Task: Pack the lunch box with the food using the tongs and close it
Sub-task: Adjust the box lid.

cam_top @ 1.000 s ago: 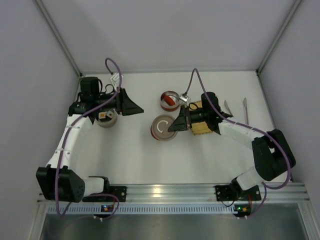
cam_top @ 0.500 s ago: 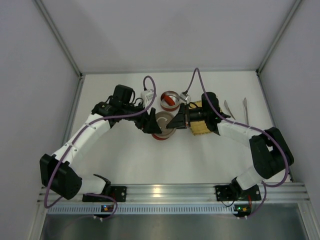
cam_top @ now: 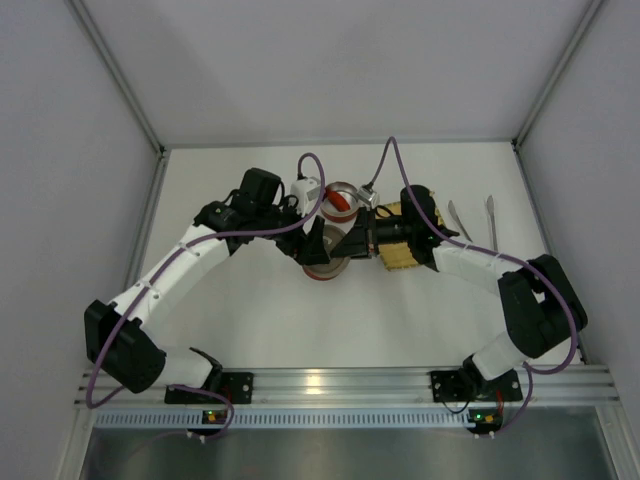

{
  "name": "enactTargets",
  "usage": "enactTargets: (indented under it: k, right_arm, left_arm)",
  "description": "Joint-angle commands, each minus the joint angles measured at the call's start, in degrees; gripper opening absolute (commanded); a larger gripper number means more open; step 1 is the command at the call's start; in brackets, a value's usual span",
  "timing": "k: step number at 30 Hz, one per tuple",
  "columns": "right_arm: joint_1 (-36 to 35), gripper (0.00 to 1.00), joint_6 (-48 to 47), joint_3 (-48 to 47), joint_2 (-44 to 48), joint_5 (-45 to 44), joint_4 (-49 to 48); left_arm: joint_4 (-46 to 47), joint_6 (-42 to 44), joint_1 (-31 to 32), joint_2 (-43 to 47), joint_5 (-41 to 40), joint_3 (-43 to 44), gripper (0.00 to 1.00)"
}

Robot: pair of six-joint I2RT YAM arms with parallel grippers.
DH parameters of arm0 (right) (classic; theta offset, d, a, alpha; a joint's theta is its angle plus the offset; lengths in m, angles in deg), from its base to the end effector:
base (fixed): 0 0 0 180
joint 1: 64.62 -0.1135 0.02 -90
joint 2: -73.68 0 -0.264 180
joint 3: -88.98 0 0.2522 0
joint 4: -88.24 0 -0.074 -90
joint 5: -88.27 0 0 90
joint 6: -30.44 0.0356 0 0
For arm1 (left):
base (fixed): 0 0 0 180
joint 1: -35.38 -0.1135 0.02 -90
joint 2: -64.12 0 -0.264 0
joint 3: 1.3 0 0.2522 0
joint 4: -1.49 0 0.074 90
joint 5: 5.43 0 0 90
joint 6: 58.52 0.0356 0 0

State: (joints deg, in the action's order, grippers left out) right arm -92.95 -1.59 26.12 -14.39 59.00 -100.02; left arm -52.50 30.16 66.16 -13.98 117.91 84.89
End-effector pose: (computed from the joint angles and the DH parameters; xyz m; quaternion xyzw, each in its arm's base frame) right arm 0.2729 0.1824 0.2433 -0.1135 0.7473 0.6476 0.0968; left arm 0.2369 -0.1639 0.3328 0.3299 0.8313 -0.3549 0.2721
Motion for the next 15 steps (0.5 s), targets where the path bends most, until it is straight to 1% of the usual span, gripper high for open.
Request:
enactTargets:
  k: [1,4,8,11,12,13,14,15]
  right_arm:
    - [-1.5,0.00,1.3,-1.1,1.3,0.8,-6.4]
    - [-1.5,0.00,2.2,-0.7,1.4,0.9,-8.4]
    - [-1.5,0.00,4.5,0.1,1.7,1.3,-11.7]
    - [-1.5,0.00,5.0,0.6,1.9,1.4,-13.1]
    - [-1.5,0.00,4.7,0.8,1.9,1.4,-13.2]
    - [-1.5,0.00,4.3,0.9,1.8,1.4,-13.3]
    - [-1.5,0.00,4.2,1.0,1.9,1.4,-13.3]
    - [-1.5,0.00,4.1,1.3,1.9,1.3,-13.3]
  left_arm:
    - [2.3,0.5,1.2,-1.9,-2.1,3.2,0.86]
    - [2.7,-0.7,1.2,-3.4,-0.8,4.0,0.86]
    - [3.7,-2.8,1.2,-4.2,2.1,3.3,0.83]
    - [5.1,-4.8,0.5,-4.3,6.6,2.7,0.80]
    - [6.2,-5.5,0.0,-4.2,10.6,2.3,0.77]
    - [7.4,-8.0,-0.7,-4.2,13.1,1.8,0.76]
    - [9.1,-9.8,-2.5,-3.8,15.8,1.2,0.74]
    - [11.1,-11.7,-3.4,-3.5,18.4,-0.5,0.70]
